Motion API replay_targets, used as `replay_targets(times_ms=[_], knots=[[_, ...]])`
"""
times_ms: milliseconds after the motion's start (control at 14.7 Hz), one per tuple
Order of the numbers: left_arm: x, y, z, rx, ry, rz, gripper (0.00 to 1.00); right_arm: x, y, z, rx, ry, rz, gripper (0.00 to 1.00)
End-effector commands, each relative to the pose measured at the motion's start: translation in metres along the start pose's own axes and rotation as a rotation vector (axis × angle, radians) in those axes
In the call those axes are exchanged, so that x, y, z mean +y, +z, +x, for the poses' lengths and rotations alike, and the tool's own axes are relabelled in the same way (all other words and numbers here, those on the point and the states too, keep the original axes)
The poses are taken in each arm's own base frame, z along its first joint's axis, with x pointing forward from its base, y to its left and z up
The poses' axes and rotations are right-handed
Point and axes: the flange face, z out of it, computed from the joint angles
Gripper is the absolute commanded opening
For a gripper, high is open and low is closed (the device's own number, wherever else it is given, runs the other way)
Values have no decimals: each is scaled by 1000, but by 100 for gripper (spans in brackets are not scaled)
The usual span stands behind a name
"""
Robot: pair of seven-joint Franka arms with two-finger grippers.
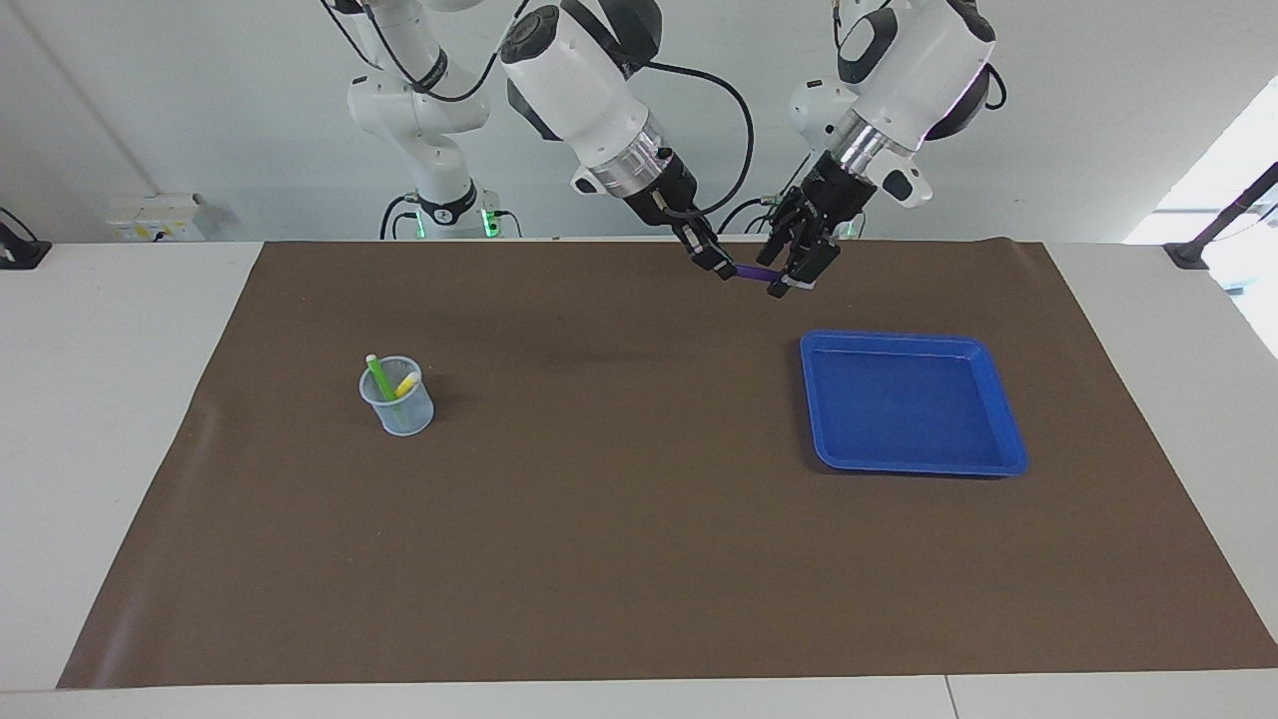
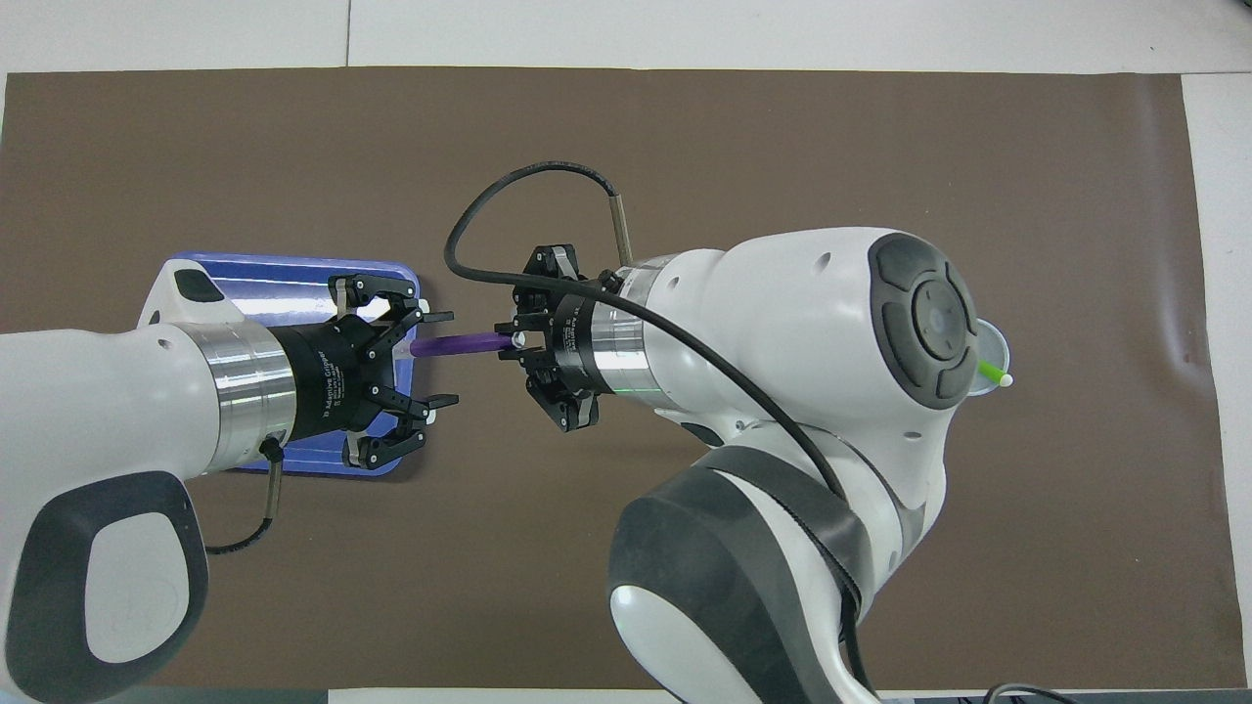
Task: Right arm passes pens to left for tray arrangement
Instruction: 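Close the left gripper on the purple pen and open the right gripper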
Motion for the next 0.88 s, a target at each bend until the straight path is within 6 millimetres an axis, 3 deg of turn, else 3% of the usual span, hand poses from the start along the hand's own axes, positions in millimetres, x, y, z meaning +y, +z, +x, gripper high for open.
replay_targets(times_ms=[0, 203, 271, 814], knots=[[-4, -5, -2, 21, -6, -16, 42, 0, 0, -2, -11, 14, -3, 0], [-2, -6, 2, 32, -8, -20, 7, 0, 1, -1, -10, 15, -6, 0], [-2, -7, 3, 34, -10, -21, 0, 0, 1, -1, -10, 15, -6, 0], [2, -10, 11, 53, -13, -35, 0, 0, 2, 0, -6, 12, -10, 0]])
